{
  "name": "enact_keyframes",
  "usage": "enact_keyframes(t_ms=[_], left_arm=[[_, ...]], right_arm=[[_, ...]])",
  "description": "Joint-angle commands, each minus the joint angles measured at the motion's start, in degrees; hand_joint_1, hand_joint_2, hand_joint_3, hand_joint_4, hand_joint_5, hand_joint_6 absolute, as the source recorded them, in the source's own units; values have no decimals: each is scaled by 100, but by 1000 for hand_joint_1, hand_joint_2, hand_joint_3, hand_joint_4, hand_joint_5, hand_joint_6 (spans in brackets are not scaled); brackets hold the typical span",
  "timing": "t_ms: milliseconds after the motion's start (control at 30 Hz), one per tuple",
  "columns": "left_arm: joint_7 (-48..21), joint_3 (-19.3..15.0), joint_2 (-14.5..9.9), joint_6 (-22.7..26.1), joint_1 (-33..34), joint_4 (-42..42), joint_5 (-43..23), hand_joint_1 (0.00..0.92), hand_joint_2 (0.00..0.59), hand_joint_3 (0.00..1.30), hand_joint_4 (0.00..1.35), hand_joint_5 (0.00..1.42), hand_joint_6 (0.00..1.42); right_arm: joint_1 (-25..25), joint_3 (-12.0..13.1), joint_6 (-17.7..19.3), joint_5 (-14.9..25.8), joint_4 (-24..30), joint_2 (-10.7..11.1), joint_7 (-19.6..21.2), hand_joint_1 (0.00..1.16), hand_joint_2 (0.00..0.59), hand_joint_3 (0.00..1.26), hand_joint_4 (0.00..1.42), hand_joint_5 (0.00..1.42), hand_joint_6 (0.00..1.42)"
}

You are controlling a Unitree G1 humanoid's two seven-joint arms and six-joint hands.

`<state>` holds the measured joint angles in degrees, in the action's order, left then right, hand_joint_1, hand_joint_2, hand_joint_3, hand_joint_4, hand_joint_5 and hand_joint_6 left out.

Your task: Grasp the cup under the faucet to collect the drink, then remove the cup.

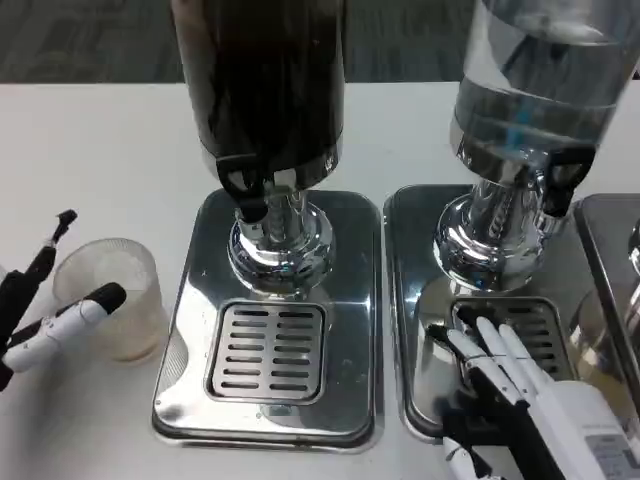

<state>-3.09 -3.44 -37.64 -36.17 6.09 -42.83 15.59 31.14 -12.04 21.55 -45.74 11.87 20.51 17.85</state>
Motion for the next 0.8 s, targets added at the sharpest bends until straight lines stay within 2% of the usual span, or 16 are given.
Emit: enact_keyframes(t_ms=[33,433,600,800], left_arm=[[-41,17,-163,-236,129,-389,-22,0,0,0,0,0,95],[253,145,-307,-671,479,-1035,281,1,0,0,0,1,103],[495,351,-415,-711,637,-1099,602,69,0,0,0,5,116],[691,518,-468,-744,784,-1233,794,90,0,0,0,15,122]], right_arm=[[19,-128,-166,-121,174,-192,13,445,586,127,2,0,177],[-2,-318,-285,-276,188,-327,74,446,586,127,2,0,177],[1,-335,-284,-267,158,-342,112,447,586,133,11,0,188],[-29,-376,-277,-264,118,-377,138,445,586,136,12,0,193]])
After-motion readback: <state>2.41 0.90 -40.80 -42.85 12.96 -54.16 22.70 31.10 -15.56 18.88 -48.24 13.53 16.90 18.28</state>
